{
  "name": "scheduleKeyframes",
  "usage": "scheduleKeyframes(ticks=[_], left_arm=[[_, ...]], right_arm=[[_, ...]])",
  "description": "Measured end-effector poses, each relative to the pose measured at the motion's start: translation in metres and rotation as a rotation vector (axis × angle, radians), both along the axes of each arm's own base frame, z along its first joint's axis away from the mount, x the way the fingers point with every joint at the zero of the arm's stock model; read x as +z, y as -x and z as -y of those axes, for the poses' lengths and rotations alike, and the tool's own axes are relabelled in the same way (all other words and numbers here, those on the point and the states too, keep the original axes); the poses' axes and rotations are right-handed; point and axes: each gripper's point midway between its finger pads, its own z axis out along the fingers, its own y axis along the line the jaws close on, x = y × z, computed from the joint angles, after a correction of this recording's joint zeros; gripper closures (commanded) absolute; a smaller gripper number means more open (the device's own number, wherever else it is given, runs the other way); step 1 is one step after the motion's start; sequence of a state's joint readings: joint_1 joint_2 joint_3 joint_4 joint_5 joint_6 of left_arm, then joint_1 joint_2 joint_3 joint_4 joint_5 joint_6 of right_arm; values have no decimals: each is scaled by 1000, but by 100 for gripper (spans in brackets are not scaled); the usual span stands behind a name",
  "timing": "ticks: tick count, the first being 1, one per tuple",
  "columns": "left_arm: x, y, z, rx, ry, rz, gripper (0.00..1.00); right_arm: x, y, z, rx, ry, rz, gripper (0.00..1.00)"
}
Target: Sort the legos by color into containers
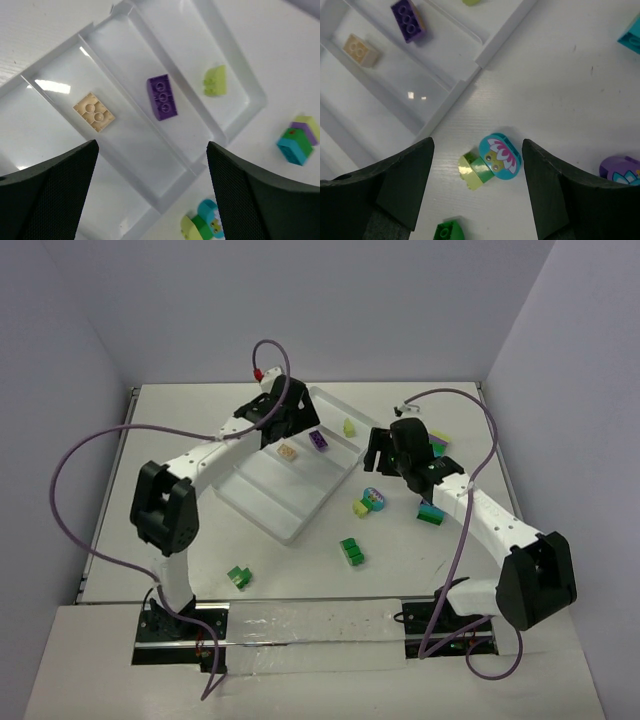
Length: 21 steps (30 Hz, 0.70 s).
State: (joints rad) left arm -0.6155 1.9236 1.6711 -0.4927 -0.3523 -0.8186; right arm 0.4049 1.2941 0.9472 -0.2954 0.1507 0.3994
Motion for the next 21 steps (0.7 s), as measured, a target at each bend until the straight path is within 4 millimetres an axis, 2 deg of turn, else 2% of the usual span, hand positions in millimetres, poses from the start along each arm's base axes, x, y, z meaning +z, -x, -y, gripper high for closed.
scheduleKeyframes(ticks=[3,5,7,9,13,15,19,21], left_arm=[[50,12,-10,-3,51,82,5],[75,18,-17,-1,80,129,5],[92,26,-24,-1,102,163,5],[98,33,-29,-3,112,175,5],[89,45,-35,-9,101,152,6],[78,52,-40,-6,83,131,7],[44,85,-71,24,5,53,7],[27,108,-91,49,-34,11,7]], right_arm=[[-17,8,7,-18,27,-45,21],[-27,12,8,-21,35,-76,21],[-37,16,7,-17,31,-104,21],[-48,23,6,-11,27,-135,21],[-62,34,4,2,22,-175,21],[-64,37,2,10,14,-180,21],[-66,44,-2,29,-3,-187,21],[-66,46,-4,36,-9,-188,21]])
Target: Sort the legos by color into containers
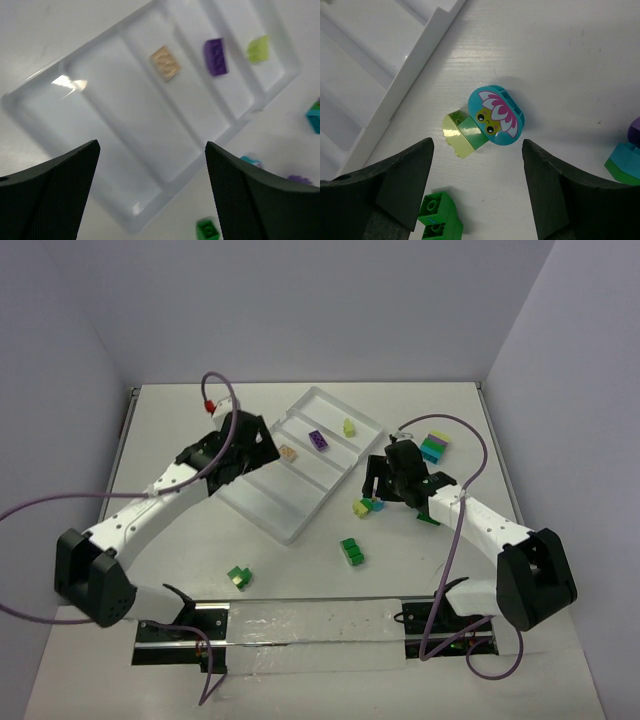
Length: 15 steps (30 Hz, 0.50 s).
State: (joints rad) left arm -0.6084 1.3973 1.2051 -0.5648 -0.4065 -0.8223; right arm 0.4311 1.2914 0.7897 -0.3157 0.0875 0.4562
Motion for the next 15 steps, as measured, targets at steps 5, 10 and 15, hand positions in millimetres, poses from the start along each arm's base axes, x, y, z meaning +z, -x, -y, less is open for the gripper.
scheduleKeyframes(ticks=[5,10,15], left_arm=[[-34,69,-50,97,-36,-113,8],[-69,130,-76,222,4,-237,11],[-99,162,-88,348,7,-368,15]], right_arm=[[2,0,-5,16,-17,5,21],[2,0,-11,34,-22,6,21],[5,-3,-19,50,-25,9,21]])
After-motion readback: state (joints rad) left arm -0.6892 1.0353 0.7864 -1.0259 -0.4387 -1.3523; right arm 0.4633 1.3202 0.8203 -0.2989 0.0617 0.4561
